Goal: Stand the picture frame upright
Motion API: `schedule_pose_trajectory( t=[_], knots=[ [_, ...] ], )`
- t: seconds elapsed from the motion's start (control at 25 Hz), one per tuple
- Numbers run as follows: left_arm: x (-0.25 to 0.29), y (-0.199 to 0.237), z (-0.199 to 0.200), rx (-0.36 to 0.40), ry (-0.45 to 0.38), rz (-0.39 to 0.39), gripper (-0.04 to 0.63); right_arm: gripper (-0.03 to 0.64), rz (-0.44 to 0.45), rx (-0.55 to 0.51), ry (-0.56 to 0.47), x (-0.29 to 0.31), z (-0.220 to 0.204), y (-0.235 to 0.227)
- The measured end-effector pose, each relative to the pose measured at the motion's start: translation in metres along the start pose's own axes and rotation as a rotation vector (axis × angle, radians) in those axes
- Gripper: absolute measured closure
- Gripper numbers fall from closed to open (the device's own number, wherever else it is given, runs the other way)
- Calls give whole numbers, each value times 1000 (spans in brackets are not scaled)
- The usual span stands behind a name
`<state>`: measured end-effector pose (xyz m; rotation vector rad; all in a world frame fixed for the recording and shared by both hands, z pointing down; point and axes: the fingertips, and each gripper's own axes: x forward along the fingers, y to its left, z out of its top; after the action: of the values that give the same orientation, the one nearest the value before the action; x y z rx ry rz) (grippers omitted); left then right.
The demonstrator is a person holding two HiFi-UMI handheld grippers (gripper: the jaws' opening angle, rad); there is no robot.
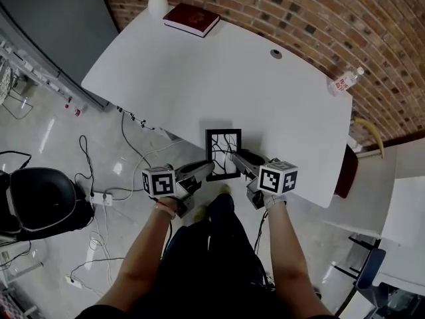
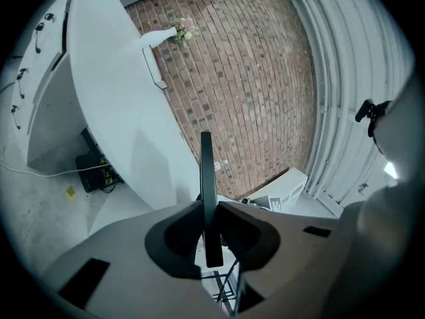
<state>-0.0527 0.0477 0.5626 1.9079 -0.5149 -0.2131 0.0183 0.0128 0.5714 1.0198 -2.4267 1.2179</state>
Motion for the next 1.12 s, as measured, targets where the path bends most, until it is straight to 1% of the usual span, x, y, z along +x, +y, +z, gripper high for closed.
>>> schedule_pose_trajectory(
  t=[0.12,0.28,0.48,0.64,0.68,0.76,0.84,1.0,1.12],
  knots=[
    [1,-16,15,42,16,-46,518,468,37,0,-28,-1,12,8],
    [9,-25,35,132,58,-67,518,468,56,7,-99,-6,41,9],
    [32,-34,62,194,99,-104,518,494,104,28,-173,-14,78,1],
    [55,-35,89,288,139,-70,518,497,76,-27,-195,-14,109,-13],
    [61,-34,95,305,149,-64,518,497,66,-42,-200,-13,118,-16],
    [74,-31,106,315,171,-71,518,499,51,-64,-214,-11,134,-25],
    [88,-29,117,330,189,-75,518,501,40,-75,-226,-10,149,-35],
    [113,-21,146,394,222,-54,518,507,34,-76,-253,-2,181,-54],
    [127,-19,166,463,248,-24,518,509,50,-88,-255,4,200,-63]
  ],
)
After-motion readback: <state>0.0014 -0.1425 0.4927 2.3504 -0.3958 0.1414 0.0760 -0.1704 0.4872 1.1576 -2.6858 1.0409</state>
